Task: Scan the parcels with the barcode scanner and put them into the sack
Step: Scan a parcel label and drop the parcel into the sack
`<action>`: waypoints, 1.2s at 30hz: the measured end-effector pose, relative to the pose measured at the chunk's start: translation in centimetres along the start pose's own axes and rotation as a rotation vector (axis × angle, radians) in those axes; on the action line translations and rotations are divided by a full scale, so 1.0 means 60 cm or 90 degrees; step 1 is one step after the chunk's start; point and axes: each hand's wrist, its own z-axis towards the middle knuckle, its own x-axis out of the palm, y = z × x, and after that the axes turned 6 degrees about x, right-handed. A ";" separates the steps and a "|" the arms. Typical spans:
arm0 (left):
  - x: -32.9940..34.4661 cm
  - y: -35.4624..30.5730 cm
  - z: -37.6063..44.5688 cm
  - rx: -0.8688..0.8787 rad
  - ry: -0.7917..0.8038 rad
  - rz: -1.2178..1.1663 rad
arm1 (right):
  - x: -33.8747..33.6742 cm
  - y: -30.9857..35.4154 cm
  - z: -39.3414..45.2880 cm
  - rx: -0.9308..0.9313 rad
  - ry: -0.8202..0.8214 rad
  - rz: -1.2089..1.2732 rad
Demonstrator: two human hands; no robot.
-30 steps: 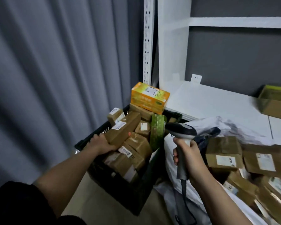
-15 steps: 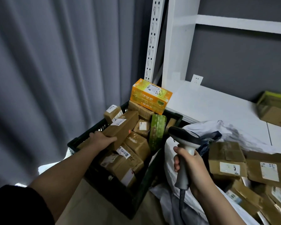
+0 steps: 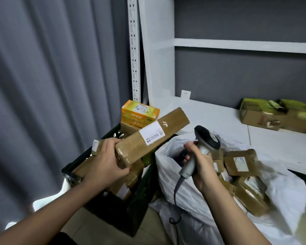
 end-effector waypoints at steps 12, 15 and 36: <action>0.084 -0.031 0.023 0.575 -0.169 0.170 | -0.116 0.088 0.022 -0.051 -0.102 0.241; 0.093 -0.041 0.031 0.630 -0.186 0.181 | -0.129 0.096 0.030 -0.041 -0.114 0.250; 0.071 -0.067 0.046 -0.348 0.165 -0.805 | -0.130 0.101 0.027 -0.064 -0.142 0.158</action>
